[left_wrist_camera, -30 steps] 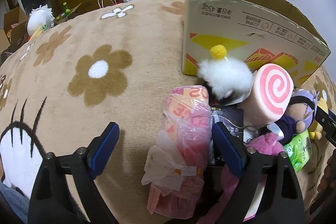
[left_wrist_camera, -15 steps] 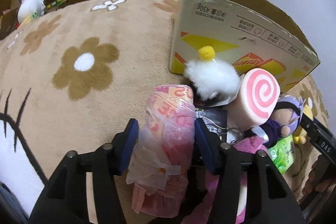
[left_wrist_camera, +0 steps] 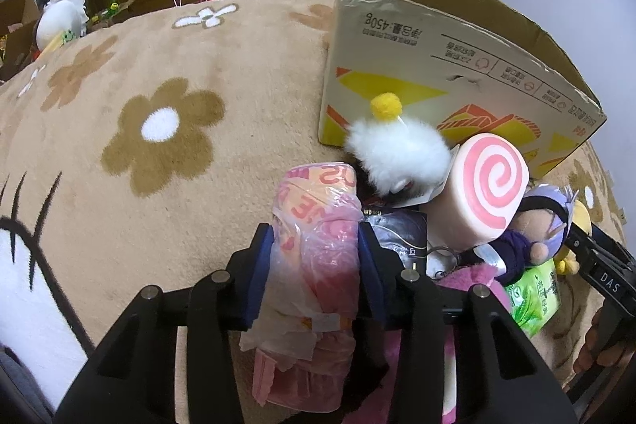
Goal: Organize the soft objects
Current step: 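Lower the left tool onto the pink-wrapped package while the right tool lowers onto the yellow dog plush, then lift the pink package and yellow dog plush and drop both into the box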
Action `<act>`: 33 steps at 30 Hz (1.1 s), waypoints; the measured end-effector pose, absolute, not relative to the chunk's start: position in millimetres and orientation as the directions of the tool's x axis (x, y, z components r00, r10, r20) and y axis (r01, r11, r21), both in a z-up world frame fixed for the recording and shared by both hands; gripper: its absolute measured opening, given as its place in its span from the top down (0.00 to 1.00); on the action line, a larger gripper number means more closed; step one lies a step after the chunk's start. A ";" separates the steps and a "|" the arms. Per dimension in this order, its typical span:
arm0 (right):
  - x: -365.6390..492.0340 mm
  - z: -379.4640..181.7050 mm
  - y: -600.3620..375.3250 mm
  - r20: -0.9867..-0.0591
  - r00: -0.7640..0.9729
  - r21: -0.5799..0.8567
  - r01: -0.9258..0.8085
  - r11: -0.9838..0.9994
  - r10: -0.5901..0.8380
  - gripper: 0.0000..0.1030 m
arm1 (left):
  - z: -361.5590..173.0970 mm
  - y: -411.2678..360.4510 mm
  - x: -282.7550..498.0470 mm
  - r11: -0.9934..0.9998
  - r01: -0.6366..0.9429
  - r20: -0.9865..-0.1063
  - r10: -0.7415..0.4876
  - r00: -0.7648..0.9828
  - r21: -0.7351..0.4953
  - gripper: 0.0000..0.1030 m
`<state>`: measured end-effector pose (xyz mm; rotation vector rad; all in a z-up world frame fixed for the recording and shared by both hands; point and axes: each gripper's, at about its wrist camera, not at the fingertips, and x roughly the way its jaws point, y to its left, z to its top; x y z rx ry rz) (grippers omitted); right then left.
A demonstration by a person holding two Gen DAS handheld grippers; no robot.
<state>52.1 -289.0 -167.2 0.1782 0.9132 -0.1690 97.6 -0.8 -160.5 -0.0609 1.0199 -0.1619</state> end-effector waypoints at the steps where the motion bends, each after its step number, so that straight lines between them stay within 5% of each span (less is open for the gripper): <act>1: 51.6 -166.9 -289.3 -0.795 0.603 0.085 0.217 0.973 -0.065 0.13 | -159.5 -1.4 97.6 0.987 0.107 -0.842 -0.161 0.514 -0.123 0.62; 13: 46.8 -154.9 -288.6 -0.759 0.651 0.137 0.190 0.972 -0.020 0.26 | -144.7 -4.2 92.1 0.982 0.135 -0.817 -0.184 0.546 -0.131 0.78; 33: 28.4 -96.1 -301.2 -0.618 0.786 0.235 0.170 0.957 0.012 0.27 | -80.9 -7.5 73.5 0.983 0.160 -0.708 -0.174 0.684 -0.088 0.83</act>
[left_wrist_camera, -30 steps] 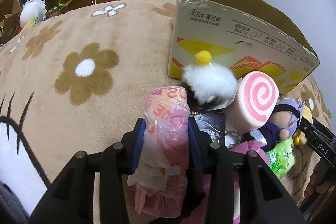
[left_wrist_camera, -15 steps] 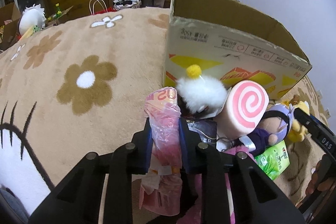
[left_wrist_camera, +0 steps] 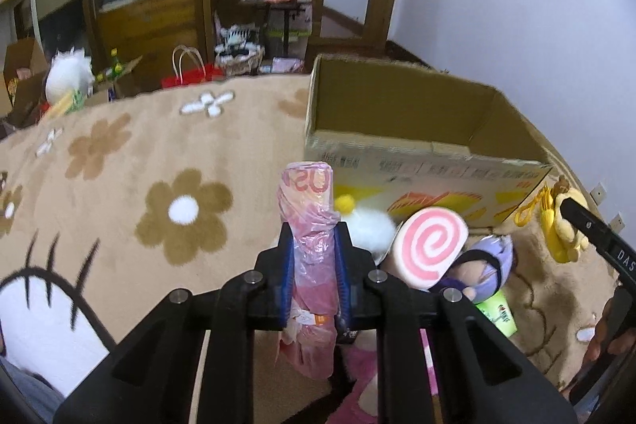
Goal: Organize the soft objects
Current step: 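Lift the pink package and yellow dog plush and drop both into the box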
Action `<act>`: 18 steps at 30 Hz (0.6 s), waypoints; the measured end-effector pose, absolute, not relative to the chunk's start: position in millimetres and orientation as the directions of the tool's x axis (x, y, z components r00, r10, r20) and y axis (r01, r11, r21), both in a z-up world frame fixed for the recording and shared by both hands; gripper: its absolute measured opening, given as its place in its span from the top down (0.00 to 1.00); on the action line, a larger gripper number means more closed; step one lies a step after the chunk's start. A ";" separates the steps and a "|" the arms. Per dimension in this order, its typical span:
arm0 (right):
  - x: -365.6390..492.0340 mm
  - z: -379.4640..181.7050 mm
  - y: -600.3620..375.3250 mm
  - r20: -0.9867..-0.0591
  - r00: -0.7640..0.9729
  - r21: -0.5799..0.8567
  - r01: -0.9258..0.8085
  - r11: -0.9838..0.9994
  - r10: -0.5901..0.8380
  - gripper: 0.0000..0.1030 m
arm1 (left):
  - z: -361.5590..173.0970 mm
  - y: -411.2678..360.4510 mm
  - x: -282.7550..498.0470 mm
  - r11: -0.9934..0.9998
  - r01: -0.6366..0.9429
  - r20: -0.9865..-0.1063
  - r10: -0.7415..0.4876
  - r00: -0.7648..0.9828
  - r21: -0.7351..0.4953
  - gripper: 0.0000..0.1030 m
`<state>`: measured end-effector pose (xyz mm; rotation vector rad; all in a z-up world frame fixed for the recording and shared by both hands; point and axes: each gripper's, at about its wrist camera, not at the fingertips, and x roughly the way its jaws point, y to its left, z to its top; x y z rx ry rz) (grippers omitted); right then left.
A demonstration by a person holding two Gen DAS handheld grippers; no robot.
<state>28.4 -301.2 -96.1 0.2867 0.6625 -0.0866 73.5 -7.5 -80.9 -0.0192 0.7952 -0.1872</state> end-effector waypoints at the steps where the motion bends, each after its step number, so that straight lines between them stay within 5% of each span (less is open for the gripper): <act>1: 26.7 -91.1 -300.8 -0.607 0.794 0.232 0.167 0.958 0.008 0.27 | -76.2 -8.2 72.1 0.983 0.162 -0.699 -0.172 0.694 -0.081 0.84; 18: 24.3 -13.9 -281.3 -0.439 0.898 0.196 0.074 0.978 0.021 0.26 | 13.1 -32.7 83.5 0.983 0.183 -0.506 -0.159 0.848 -0.003 0.84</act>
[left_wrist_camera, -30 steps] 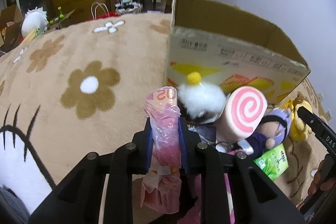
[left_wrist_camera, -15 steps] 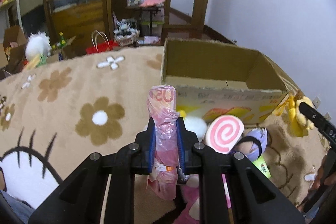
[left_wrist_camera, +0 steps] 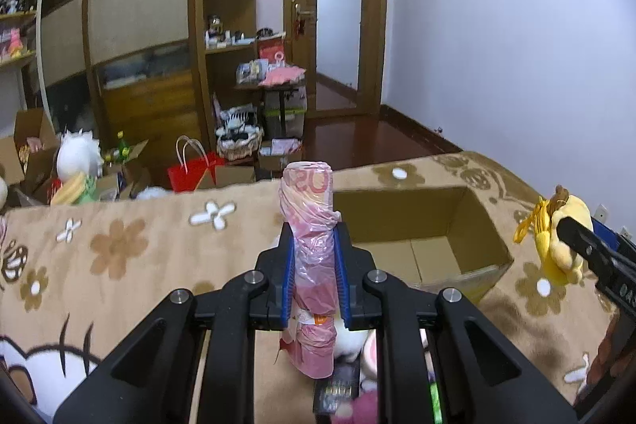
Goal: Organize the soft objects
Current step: 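Lift the pink package and yellow dog plush and drop both into the box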
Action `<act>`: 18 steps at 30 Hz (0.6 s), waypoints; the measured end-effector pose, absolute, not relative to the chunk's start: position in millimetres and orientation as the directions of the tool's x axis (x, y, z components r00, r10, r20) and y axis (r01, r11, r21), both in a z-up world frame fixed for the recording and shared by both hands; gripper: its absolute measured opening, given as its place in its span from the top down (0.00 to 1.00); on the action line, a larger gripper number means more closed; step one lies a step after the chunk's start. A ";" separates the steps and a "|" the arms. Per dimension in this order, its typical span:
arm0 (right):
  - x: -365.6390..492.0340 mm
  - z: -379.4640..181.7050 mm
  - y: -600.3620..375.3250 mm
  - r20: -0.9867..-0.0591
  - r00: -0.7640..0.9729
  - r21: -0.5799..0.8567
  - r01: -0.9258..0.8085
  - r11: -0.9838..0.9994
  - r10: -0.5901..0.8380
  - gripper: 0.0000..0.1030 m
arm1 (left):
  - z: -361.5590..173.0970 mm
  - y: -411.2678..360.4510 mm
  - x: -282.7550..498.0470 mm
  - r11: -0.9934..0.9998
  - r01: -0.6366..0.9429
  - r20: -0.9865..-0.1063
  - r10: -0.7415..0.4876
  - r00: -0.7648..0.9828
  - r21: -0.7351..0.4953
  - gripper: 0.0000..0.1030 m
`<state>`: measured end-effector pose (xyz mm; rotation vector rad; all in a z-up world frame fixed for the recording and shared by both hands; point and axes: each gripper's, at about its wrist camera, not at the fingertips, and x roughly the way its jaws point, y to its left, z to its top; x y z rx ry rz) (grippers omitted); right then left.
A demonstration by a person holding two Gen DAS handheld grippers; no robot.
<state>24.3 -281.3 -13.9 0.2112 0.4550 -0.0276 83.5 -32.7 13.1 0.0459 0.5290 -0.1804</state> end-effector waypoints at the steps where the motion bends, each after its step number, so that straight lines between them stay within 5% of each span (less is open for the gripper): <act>1: 26.1 -10.5 -279.0 -0.431 0.902 0.190 0.067 0.980 0.022 0.26 | 16.2 -35.5 86.4 0.983 0.186 -0.499 -0.159 0.852 0.005 0.84; 13: 57.3 1.4 -259.7 -0.399 0.916 0.151 0.016 0.988 0.046 0.24 | 33.8 -58.7 119.0 0.980 0.199 -0.430 -0.186 0.883 -0.017 0.83; 18: 75.4 -16.4 -256.1 -0.428 0.902 0.159 0.004 0.987 0.066 0.24 | 19.7 -68.3 139.9 0.977 0.212 -0.472 -0.202 0.858 -0.033 0.83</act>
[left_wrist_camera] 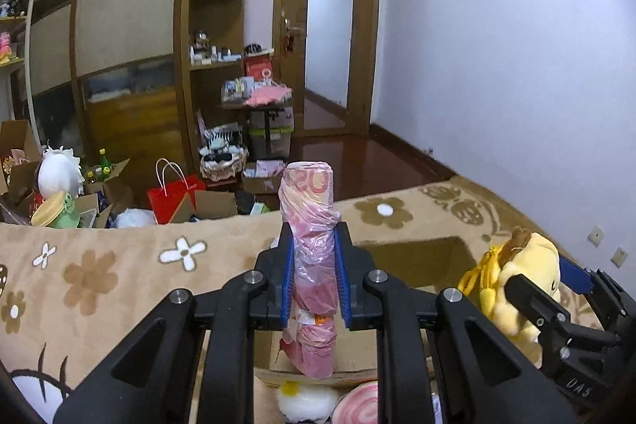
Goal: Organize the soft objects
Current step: 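Lift the pink package and yellow dog plush and drop both into the box, then withdraw both tools from the box back toward the remaining toys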
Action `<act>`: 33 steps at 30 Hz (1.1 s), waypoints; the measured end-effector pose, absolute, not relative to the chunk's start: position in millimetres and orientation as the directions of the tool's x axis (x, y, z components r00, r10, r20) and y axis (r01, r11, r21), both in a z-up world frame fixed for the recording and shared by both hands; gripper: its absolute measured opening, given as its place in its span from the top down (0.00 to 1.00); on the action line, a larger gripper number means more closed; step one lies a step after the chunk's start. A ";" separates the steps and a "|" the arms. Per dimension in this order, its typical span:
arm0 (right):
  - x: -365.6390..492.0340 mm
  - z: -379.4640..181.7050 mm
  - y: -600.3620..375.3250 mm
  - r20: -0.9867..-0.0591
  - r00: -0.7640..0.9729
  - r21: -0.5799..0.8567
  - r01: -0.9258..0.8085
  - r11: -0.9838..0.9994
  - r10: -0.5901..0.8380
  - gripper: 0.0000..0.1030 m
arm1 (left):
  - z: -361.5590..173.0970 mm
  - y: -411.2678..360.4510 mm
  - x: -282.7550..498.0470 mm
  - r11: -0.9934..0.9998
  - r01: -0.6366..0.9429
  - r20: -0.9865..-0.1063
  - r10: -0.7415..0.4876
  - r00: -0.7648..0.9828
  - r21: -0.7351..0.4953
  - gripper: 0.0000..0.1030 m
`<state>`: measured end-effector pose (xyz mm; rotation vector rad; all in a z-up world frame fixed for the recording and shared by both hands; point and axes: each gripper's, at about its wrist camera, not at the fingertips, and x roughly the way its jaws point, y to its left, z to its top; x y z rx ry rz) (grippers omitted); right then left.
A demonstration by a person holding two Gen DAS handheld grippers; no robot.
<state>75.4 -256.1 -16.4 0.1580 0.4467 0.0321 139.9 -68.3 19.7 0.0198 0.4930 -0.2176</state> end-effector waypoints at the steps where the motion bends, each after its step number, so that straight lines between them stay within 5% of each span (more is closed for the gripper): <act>1: 79.5 -19.8 -254.7 -0.435 0.898 0.159 0.000 0.987 0.070 0.24 | 16.5 -69.8 142.7 0.977 0.213 -0.481 -0.202 0.853 -0.031 0.83; 17: 108.7 -50.6 -238.5 -0.495 0.864 0.117 -0.036 0.992 0.090 0.15 | -29.1 -68.5 170.3 0.983 0.178 -0.605 -0.165 0.779 -0.038 0.77; 20: 108.0 -52.9 -238.5 -0.498 0.863 0.122 -0.034 0.992 0.090 0.12 | -31.8 -65.8 169.6 0.984 0.174 -0.617 -0.159 0.771 -0.036 0.60; 22: 106.5 -51.9 -239.5 -0.494 0.865 0.132 -0.034 0.991 0.095 0.10 | -29.6 -63.3 167.1 0.985 0.168 -0.613 -0.152 0.775 -0.031 0.38; 27: 102.6 -45.0 -242.1 -0.478 0.874 0.134 -0.029 0.991 0.090 0.01 | -18.3 -54.8 166.0 0.987 0.156 -0.611 -0.140 0.779 -0.028 0.24; 33: 94.9 -34.4 -242.1 -0.472 0.879 0.117 -0.013 0.993 0.067 0.00 | 5.0 -48.9 158.8 0.989 0.146 -0.589 -0.114 0.800 0.006 0.08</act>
